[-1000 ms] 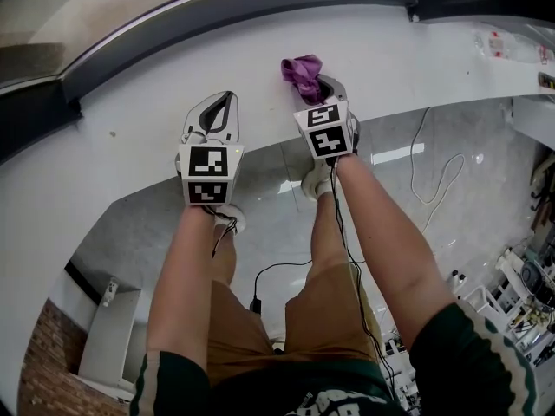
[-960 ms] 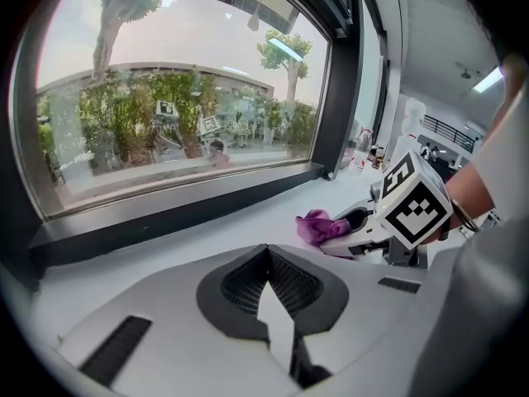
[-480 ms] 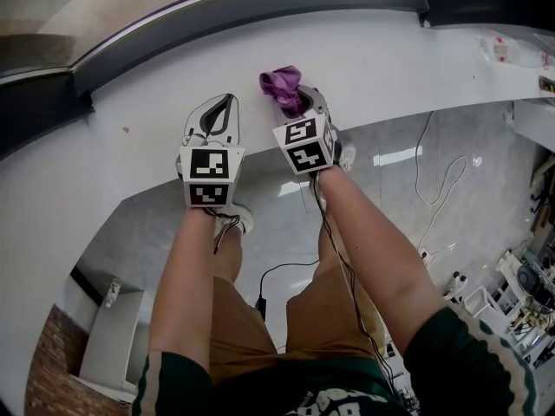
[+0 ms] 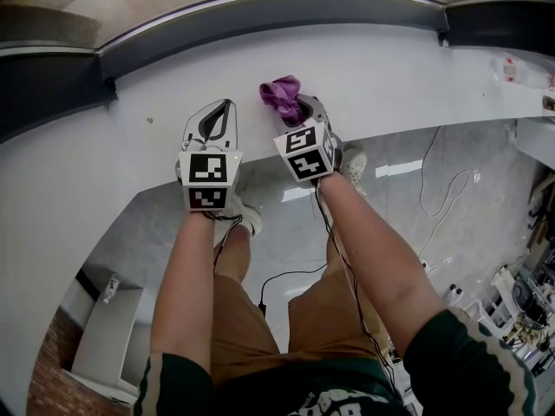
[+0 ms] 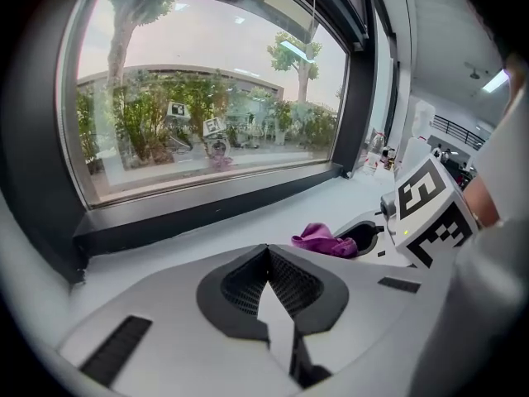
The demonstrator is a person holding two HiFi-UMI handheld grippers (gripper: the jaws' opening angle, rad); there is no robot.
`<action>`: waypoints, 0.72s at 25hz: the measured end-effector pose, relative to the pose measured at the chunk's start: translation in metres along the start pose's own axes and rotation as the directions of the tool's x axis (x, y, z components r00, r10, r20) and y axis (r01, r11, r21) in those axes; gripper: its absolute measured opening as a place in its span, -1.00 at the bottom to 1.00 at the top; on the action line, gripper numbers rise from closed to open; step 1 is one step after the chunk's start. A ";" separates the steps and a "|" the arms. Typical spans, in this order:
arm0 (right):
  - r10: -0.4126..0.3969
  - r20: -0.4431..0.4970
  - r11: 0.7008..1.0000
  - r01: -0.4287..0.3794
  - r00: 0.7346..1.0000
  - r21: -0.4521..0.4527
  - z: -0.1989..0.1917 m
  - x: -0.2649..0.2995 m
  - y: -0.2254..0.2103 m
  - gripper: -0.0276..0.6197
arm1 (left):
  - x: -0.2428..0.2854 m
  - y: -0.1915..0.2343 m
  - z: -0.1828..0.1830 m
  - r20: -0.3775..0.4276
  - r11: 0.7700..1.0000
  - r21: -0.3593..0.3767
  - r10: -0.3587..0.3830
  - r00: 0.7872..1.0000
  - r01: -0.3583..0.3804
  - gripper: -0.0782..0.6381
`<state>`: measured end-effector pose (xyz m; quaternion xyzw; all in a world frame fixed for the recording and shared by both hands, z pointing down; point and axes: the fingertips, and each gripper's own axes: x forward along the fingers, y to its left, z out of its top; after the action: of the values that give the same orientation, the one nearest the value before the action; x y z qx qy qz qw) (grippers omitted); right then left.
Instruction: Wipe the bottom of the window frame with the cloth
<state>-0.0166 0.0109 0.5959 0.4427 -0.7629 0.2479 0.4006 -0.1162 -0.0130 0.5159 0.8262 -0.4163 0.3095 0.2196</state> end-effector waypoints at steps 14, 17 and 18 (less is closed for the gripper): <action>0.058 0.024 0.994 -0.056 0.998 -0.096 0.037 0.026 0.068 -0.39 | -0.034 0.058 -0.032 -0.016 0.996 -0.059 0.066 0.998 -0.067 -0.77; 0.088 0.023 0.988 -0.084 0.996 -0.128 0.046 0.032 0.090 -0.39 | -0.043 0.072 -0.037 -0.017 0.993 -0.076 0.086 0.996 -0.087 -0.77; 0.098 0.023 0.986 -0.094 0.995 -0.137 0.049 0.034 0.098 -0.39 | -0.046 0.077 -0.040 -0.018 0.992 -0.082 0.095 0.995 -0.096 -0.77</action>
<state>-0.1313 0.0059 0.5950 0.3810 -0.8042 0.2078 0.4062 -0.2138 -0.0054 0.5200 0.7933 -0.4663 0.3079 0.2417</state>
